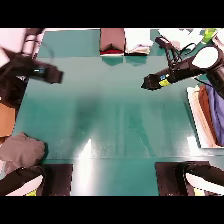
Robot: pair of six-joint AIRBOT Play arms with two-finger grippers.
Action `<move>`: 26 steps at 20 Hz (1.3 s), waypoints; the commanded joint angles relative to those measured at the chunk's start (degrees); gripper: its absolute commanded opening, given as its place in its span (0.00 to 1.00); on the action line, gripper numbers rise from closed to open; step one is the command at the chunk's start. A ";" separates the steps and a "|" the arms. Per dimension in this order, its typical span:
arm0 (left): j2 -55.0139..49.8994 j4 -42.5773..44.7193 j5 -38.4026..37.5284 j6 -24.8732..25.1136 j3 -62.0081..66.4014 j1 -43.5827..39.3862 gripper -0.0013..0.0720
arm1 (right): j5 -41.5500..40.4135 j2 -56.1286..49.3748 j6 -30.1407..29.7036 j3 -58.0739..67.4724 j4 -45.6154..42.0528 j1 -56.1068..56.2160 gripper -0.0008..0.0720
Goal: Fold the shirts.
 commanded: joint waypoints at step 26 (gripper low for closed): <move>20.28 5.70 -8.35 -5.60 -21.33 24.96 0.05 | -2.12 -0.02 0.02 12.09 -0.07 -0.09 0.04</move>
